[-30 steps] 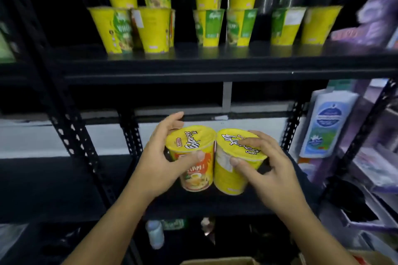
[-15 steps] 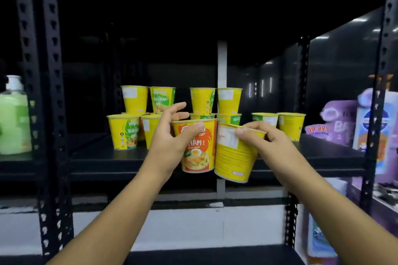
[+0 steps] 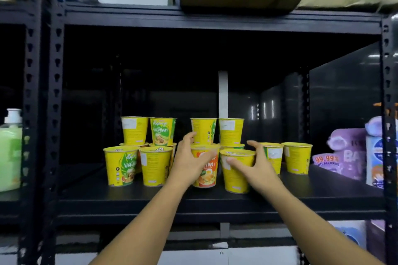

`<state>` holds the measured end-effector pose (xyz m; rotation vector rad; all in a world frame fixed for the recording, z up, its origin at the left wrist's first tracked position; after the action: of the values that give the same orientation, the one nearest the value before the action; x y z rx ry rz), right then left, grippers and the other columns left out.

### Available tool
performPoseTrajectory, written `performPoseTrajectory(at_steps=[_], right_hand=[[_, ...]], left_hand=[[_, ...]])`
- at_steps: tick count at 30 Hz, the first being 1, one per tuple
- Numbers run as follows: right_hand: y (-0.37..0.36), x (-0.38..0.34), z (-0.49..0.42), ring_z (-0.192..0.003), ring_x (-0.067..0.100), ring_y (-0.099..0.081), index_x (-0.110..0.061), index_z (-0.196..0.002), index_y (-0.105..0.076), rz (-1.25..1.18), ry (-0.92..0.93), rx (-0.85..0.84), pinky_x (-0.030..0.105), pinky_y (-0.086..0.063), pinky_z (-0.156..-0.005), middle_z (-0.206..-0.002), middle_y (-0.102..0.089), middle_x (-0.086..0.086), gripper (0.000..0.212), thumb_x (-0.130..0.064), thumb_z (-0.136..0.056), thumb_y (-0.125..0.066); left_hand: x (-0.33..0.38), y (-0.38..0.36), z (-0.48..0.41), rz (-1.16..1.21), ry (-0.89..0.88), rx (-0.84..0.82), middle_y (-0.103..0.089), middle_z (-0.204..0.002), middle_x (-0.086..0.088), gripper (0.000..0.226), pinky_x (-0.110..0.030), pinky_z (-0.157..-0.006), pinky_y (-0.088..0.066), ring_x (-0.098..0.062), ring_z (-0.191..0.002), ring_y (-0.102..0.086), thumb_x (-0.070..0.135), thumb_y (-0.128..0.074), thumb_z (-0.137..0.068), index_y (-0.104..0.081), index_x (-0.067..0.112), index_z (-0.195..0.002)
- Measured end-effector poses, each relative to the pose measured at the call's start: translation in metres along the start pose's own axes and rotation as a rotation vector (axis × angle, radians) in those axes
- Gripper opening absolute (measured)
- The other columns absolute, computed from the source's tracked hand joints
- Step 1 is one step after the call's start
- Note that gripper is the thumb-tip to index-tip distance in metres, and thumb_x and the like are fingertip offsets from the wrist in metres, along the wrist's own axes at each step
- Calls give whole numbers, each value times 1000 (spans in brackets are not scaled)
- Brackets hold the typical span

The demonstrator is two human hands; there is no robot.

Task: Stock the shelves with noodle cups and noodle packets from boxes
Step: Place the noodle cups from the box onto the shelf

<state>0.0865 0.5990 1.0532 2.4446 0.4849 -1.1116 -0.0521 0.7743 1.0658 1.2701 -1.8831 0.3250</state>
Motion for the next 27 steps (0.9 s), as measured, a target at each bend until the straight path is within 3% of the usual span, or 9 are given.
performPoseTrajectory(at_steps=[2,4,7,11,14,17,21,23,27], right_hand=[[-6,16,1,-108,6,-58,-38,-150,-28,23,-6,-41,17,-46,-80,-131,-55,-9,92,-55,-77,-81],[-8,25,0,-117,11,-55,-38,-157,-17,52,-13,-76,24,-46,-91,-136,-50,-10,104,-60,-76,-78],[-9,33,-6,-122,12,-52,-37,-161,-7,59,-52,-114,28,-44,-96,-141,-47,-10,112,-59,-77,-78],[-10,41,-9,-125,12,-53,-41,-160,-7,7,-84,-129,32,-46,-101,-144,-51,-9,113,-53,-76,-83],[-10,46,-10,-120,10,-53,-39,-160,-8,-53,-140,-156,37,-45,-107,-140,-53,-9,112,-27,-81,-86],[-8,49,-12,-119,11,-48,-35,-162,-7,-97,-183,-178,35,-41,-102,-141,-51,-2,111,-6,-83,-80],[-7,53,-16,-102,4,-57,-33,-161,-12,-167,-227,-197,34,-40,-97,-114,-60,-8,109,2,-82,-78],[-7,59,-19,-105,9,-61,-35,-160,-14,-195,-242,-195,37,-43,-99,-116,-64,-3,112,2,-79,-81],[-2,72,-26,-112,22,-63,-34,-158,-22,-214,-278,-137,40,-51,-95,-127,-62,6,108,-2,-76,-85]], left_hand=[[-21,-8,5,-15,81,-80,-42,-148,9,101,-41,-106,-51,-12,-124,-53,48,-84,-81,-18,45,-156],[-33,-12,10,33,147,-126,-42,-145,12,114,-33,-101,-47,-8,-121,-50,44,-84,-83,-1,41,-161],[-38,-13,8,42,175,-131,-42,-132,15,120,-30,-95,-44,-7,-116,-49,44,-83,-83,5,35,-163],[-44,-12,7,39,188,-113,-51,-135,12,121,-31,-93,-46,-6,-110,-54,48,-86,-79,-2,33,-164],[-45,-11,5,38,177,-108,-54,-117,20,113,-30,-89,-48,3,-97,-55,43,-88,-78,-13,31,-162],[-46,-13,5,6,161,-120,-55,-110,23,97,-28,-85,-48,4,-96,-57,39,-90,-76,-29,34,-150],[-48,-11,5,-22,162,-99,-62,-114,19,87,-22,-75,-49,2,-98,-61,41,-94,-69,-42,35,-139],[-47,-10,6,-29,169,-76,-61,-113,18,80,-21,-74,-49,2,-97,-60,40,-94,-70,-43,38,-131],[-43,-7,7,-65,174,-29,-60,-116,15,73,-29,-85,-51,-3,-99,-60,37,-93,-72,-44,38,-126]])
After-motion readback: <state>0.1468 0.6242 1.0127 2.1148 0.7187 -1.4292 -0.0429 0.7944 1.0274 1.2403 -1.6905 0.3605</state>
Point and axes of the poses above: each hand's wrist, its own z-axis away from the middle knuckle, its own y-axis out of the back of the hand, x = y × z, the point moved 7 cm from there along -z, towards the middle knuckle
